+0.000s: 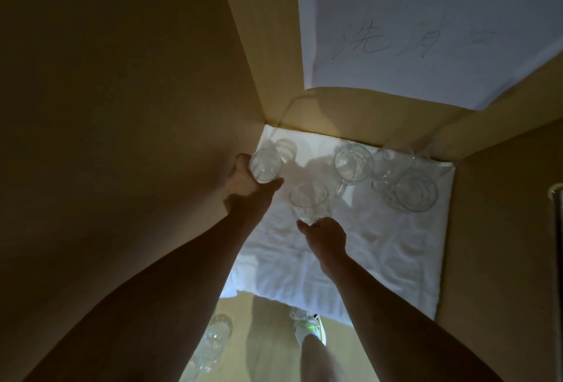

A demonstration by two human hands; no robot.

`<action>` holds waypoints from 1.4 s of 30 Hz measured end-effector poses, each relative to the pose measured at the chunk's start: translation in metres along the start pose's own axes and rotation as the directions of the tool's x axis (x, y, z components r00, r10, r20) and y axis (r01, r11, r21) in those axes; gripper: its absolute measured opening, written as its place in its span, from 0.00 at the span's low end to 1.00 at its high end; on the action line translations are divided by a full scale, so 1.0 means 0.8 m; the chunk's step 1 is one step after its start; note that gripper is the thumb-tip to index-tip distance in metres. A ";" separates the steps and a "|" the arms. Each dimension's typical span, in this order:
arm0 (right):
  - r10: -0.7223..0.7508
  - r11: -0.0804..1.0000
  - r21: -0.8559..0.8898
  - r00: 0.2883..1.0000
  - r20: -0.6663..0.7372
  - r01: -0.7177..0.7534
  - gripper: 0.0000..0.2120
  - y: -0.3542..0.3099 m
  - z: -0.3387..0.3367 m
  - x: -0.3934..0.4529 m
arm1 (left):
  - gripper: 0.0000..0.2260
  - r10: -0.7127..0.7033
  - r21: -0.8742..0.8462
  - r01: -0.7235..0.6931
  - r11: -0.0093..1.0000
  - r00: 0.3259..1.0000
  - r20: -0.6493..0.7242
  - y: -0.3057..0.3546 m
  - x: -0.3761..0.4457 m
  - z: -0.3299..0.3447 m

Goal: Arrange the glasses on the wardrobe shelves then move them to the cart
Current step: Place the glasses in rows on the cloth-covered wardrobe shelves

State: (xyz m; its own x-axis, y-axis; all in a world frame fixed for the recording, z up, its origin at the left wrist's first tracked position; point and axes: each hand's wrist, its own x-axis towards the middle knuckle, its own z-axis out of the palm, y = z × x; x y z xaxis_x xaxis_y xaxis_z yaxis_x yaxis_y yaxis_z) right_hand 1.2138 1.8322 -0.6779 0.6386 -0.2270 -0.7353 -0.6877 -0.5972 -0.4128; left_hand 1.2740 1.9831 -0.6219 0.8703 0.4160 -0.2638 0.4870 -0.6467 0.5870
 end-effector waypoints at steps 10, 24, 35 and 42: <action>0.002 0.998 0.061 0.990 -0.141 0.007 0.17 0.025 -0.047 -0.123 | 0.31 0.106 -0.056 -0.105 0.993 0.994 0.021 0.017 -0.100 -0.081; -0.204 0.946 0.139 0.873 -0.443 0.291 0.16 -0.048 -0.172 -0.362 | 0.29 0.346 -0.196 -0.358 0.913 0.934 -0.092 0.117 -0.236 -0.285; -0.342 0.781 0.194 0.666 -0.663 0.594 0.13 -0.081 -0.262 -0.569 | 0.27 0.496 -0.347 -0.590 0.729 0.805 -0.325 0.195 -0.369 -0.465; -0.343 0.737 0.148 0.554 -0.759 0.660 0.20 -0.065 -0.288 -0.698 | 0.31 0.541 -0.476 -0.664 0.577 0.747 -0.385 0.214 -0.460 -0.542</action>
State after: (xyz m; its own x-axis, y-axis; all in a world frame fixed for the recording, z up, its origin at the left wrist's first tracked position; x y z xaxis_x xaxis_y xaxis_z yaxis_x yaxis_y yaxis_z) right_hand 0.9726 1.8127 -0.1220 0.8516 -0.5046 0.1423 -0.1365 -0.4755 -0.8691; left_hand 1.0052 1.9966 -0.0928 0.8857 0.2070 0.4157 -0.3316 -0.3448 0.8782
